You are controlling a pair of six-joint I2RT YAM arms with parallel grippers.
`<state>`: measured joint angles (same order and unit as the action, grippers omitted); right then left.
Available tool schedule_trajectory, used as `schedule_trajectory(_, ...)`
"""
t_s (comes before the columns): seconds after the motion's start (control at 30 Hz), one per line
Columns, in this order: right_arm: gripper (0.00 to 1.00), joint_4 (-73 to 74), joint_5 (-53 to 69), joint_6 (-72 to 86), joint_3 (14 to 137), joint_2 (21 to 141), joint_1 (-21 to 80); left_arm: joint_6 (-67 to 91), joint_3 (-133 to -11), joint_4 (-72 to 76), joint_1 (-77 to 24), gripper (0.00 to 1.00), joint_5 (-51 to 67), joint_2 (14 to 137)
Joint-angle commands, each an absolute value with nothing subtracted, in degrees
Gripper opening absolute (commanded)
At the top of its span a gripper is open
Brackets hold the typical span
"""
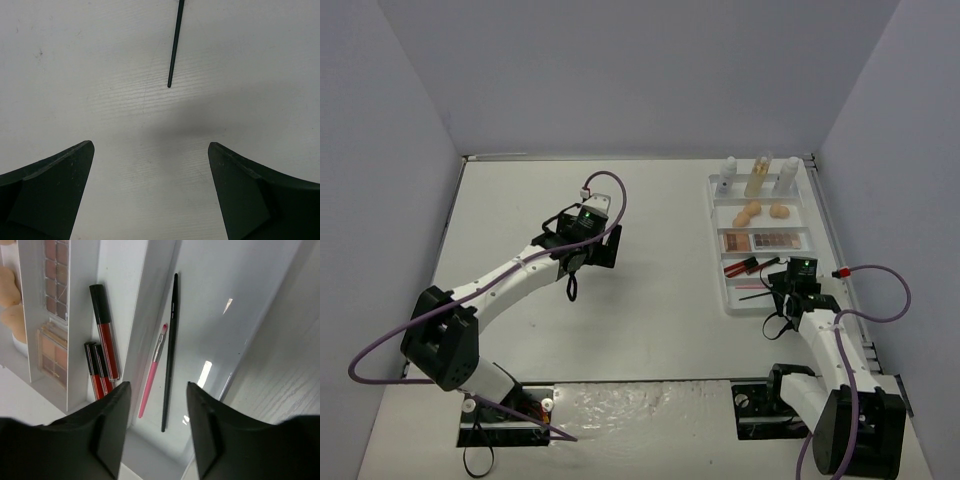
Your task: Organize the makeup
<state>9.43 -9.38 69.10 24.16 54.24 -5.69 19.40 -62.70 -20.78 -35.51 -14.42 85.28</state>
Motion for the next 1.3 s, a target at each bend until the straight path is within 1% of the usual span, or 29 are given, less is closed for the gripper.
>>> schedule_trajectory(0.0,0.53,8.5,-10.4,69.1,26.6,54.1,-5.9,18.8,-65.9,-19.2,-34.3,0.97,-13.5,84.6)
schedule_trajectory(0.13,0.65,8.4,-10.4,60.5,31.7,53.6,-4.9,19.8,-68.4,-19.5,-32.3,0.96,-8.8,87.4)
schedule_trajectory(0.23,0.80,8.3,-9.9,51.2,38.1,53.1,-3.7,19.9,-72.0,-20.8,-31.2,0.94,-5.3,91.2)
schedule_trajectory(0.4,0.99,7.6,-6.6,37.4,45.0,52.6,-2.2,20.2,-78.6,-22.6,-28.6,0.89,4.5,99.7)
schedule_trajectory(0.53,1.00,7.3,-3.7,29.3,48.5,52.2,-1.4,20.0,-84.8,-24.2,-26.5,0.85,7.4,105.8)
schedule_trajectory(0.73,1.00,6.2,-2.3,25.8,48.9,51.3,-0.4,17.7,-96.5,-29.1,-24.9,0.77,7.5,115.5)
schedule_trajectory(0.8,1.00,6.1,-1.5,25.5,48.6,51.5,-0.4,17.1,-98.8,-30.8,-24.2,0.73,7.8,119.0)
schedule_trajectory(0.87,1.00,5.9,-1.4,25.4,48.0,51.5,-0.4,16.8,-101.0,-32.0,-23.9,0.67,8.1,121.2)
schedule_trajectory(0.97,1.00,5.7,-1.5,25.2,47.6,51.6,-0.4,16.3,-103.2,-33.6,-24.0,0.56,7.9,123.5)
schedule_trajectory(1.0,1.00,5.7,-1.3,25.2,47.5,51.6,-0.4,16.3,-103.2,-33.6,-24.0,0.56,7.8,123.5)
schedule_trajectory(1.27,1.00,4.7,-0.7,25.5,46.7,52.7,-0.4,16.3,-103.0,-34.2,-24.8,0.42,6.6,125.6)
